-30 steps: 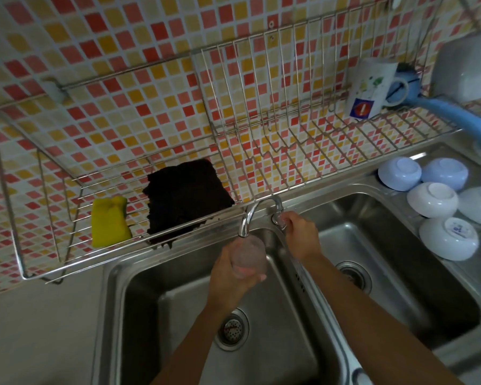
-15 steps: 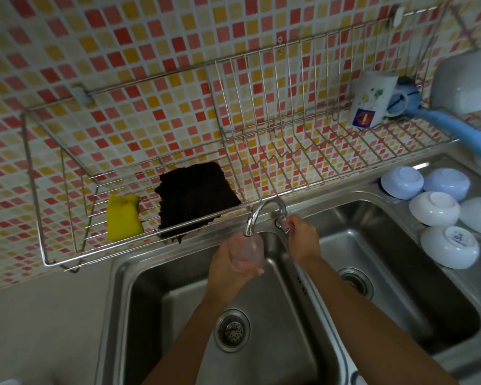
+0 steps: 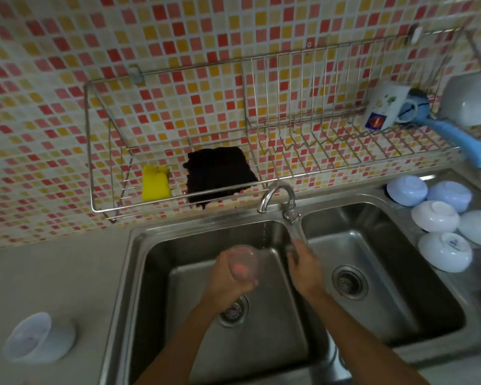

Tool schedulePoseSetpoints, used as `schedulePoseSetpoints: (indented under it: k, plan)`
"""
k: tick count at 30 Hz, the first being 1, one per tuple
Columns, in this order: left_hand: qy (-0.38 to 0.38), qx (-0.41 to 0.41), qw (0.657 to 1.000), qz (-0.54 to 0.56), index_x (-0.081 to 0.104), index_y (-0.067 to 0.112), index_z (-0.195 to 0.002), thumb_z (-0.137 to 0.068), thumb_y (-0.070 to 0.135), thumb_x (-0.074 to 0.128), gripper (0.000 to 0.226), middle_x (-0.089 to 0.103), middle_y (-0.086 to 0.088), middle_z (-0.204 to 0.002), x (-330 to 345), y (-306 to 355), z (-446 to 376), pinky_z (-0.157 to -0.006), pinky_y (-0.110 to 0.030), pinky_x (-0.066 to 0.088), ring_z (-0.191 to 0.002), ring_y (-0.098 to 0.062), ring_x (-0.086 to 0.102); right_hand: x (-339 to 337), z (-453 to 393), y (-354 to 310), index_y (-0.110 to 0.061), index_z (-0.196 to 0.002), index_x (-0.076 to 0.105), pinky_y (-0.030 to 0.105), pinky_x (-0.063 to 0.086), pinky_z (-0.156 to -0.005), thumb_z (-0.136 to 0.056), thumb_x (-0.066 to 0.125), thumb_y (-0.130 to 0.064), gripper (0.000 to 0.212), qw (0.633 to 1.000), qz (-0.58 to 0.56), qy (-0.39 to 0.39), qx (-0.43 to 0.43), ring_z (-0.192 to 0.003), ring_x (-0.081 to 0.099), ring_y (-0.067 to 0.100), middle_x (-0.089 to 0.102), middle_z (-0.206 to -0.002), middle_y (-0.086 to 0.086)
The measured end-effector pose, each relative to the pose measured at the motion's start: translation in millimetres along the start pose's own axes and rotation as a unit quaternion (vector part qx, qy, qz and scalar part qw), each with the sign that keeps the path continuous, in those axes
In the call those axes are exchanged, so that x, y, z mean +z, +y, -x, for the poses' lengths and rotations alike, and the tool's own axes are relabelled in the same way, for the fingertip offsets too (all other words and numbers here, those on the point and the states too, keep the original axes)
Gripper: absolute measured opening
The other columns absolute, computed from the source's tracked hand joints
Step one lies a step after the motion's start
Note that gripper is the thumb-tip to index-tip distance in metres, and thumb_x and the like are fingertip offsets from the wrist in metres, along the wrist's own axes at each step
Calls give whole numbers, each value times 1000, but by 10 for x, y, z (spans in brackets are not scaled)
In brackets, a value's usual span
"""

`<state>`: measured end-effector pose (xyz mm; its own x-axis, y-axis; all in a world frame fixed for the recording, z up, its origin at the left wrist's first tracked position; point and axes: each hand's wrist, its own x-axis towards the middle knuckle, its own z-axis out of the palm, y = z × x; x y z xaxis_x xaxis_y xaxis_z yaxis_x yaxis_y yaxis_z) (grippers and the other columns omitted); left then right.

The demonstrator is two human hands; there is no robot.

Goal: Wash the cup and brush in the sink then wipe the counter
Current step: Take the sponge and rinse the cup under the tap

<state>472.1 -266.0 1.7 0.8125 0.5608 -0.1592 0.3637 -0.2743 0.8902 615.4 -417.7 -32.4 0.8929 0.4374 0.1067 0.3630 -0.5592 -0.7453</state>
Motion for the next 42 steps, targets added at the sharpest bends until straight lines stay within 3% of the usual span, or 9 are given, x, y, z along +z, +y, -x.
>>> schedulePoseSetpoints:
  k: [7, 9, 13, 22, 26, 31, 34, 38, 42]
  plan:
    - [-37, -98, 993, -62, 45, 17, -112, -64, 10, 84, 62, 55, 8, -96, -126, -291, 535, -62, -6, 45, -81, -1, 54, 455, 1130, 393, -15, -139, 45, 32, 43, -99, -92, 51, -17, 48, 976, 91, -194, 45, -116, 58, 27, 61, -128, 9]
    - [-64, -130, 985, -89, 47, 22, -107, -65, 13, 84, 56, 55, 8, -93, -178, -361, 631, -59, -15, 51, -78, -1, 54, 526, 1360, 446, -16, -139, 43, 32, 42, -100, -95, 44, -24, 45, 961, 139, -236, 37, -115, 58, 26, 62, -127, 11]
    - [-129, -176, 953, -211, 49, 26, -117, -52, 43, 74, 72, 57, 3, -111, -294, -470, 747, -80, -33, 53, -95, -16, 58, 563, 1612, 399, -15, -143, 38, 33, 42, -103, -97, 42, -26, 47, 958, 155, -239, 35, -120, 55, 23, 55, -134, 7]
    - [-164, -192, 926, -281, 46, 21, -121, -42, 73, 54, 95, 59, -5, -119, -423, -526, 760, -87, -32, 48, -108, -24, 57, 525, 1618, 322, -11, -130, 50, 31, 45, -98, -96, 44, -19, 35, 952, 180, -248, 13, -113, 59, 22, 60, -126, 7]
    - [-199, -192, 903, -330, 51, 18, -122, -70, 68, 61, 72, 58, -6, -125, -494, -443, 671, -93, -34, 47, -113, -25, 55, 513, 1635, 296, -11, -129, 50, 31, 46, -96, -97, 43, -17, 34, 952, 184, -245, 3, -111, 61, 23, 62, -123, 8]
    - [-241, -241, 879, -335, 63, 11, -98, -72, 63, 62, 57, 66, -5, -91, -610, -294, 572, -66, -27, 55, -75, -21, 68, 498, 1638, 255, -11, -125, 52, 34, 50, -90, -96, 41, -15, 31, 952, 195, -238, 0, -106, 63, 25, 63, -120, 9]
    - [-234, -247, 880, -332, 62, 12, -99, -70, 61, 61, 57, 65, -4, -88, -671, -208, 550, -61, -24, 53, -68, -18, 65, 493, 1641, 251, -10, -128, 51, 34, 49, -93, -98, 39, -18, 33, 952, 188, -242, 10, -109, 62, 25, 63, -121, 10]
    - [-221, -175, 896, -343, 35, 17, -142, -56, 67, 64, 103, 48, -4, -138, -763, -300, 539, -95, -32, 46, -118, -23, 52, 499, 1614, 226, -13, -137, 44, 33, 44, -100, -97, 43, -22, 41, 956, 152, -250, 24, -115, 57, 25, 59, -129, 9]
    - [-121, -129, 961, -214, 40, 18, -120, -73, 22, 78, 61, 51, -4, -119, -898, -341, 684, -80, -25, 49, -104, -19, 57, 459, 1490, -42, -20, -138, 43, 36, 45, -102, -93, 53, -18, 47, 968, 65, -242, 20, -117, 57, 23, 61, -126, 6]
